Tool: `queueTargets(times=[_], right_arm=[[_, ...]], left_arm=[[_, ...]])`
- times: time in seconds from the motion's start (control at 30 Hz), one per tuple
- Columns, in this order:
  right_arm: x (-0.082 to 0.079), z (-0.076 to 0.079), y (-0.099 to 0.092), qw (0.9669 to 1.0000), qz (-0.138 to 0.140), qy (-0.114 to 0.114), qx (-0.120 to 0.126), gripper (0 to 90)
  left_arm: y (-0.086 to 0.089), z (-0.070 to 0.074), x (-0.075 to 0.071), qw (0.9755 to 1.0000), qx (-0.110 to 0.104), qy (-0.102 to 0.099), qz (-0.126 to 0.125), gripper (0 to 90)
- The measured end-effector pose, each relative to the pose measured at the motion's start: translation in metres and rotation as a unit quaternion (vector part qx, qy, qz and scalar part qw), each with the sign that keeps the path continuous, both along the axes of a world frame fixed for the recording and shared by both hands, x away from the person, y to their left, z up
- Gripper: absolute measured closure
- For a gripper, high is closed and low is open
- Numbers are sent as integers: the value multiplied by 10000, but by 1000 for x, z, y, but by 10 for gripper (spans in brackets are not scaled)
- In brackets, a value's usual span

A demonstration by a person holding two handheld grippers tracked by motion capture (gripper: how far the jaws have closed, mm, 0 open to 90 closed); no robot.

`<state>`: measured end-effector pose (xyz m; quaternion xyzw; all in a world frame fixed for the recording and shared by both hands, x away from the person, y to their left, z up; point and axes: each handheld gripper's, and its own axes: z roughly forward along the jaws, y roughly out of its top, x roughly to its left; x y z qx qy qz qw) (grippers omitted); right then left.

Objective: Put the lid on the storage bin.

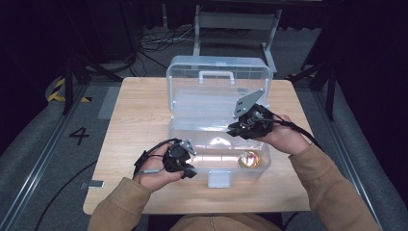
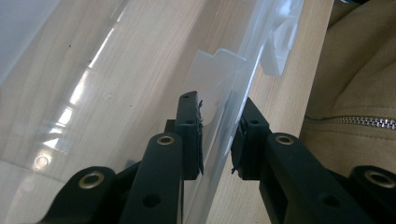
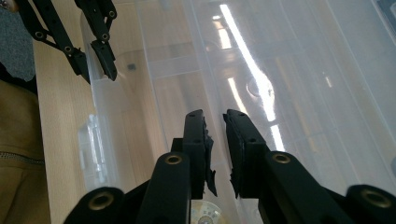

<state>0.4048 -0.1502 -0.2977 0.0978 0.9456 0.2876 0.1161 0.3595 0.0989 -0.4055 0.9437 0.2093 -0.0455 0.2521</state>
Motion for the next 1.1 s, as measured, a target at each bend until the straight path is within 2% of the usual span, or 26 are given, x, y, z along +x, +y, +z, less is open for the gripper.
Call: queueTargets(times=[0.47,0.8,1.1], right_arm=[[-11,-5,0,10000,64,-28,-20,785],[-17,-8,1,9998,93,-132,-90,800],[-20,-11,2,9998,135,-91,-115,818]], left_arm=[[0,0,0,10000,-21,12,23,754],[0,0,0,10000,-25,43,28,752],[1,0,1,10000,-41,50,39,749]])
